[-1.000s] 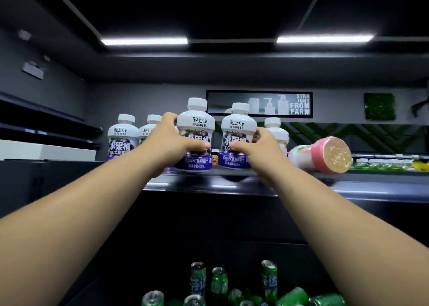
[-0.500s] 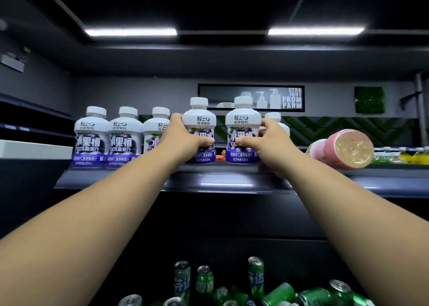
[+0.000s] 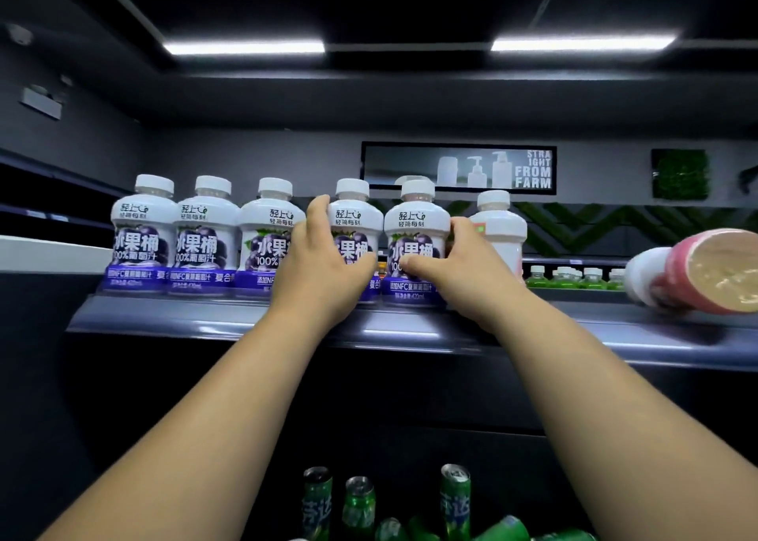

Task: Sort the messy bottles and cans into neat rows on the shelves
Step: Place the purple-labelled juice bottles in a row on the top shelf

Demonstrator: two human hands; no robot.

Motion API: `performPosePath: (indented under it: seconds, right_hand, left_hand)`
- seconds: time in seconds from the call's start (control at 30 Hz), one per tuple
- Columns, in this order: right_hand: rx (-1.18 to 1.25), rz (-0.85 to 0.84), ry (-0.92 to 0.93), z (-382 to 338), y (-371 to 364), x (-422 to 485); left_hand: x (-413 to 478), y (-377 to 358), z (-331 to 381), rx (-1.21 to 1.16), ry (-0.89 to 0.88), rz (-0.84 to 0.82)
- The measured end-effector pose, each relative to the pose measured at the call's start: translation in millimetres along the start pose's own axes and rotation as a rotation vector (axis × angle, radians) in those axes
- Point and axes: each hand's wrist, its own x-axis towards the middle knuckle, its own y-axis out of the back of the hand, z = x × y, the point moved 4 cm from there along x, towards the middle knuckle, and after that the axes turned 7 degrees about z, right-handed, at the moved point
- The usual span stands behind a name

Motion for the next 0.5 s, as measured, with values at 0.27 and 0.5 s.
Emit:
performPosePath:
  seconds: [0.27, 0.5]
  right_hand:
    - [-0.074, -0.023, 0.074, -6, 0, -6]
    - [-0.17, -0.018, 0.072, -13, -1, -14]
  left_hand:
    - [-6, 2, 1, 0.037, -0.063, 0.111]
    - [-8, 5, -2, 0.115, -0.078, 0.205]
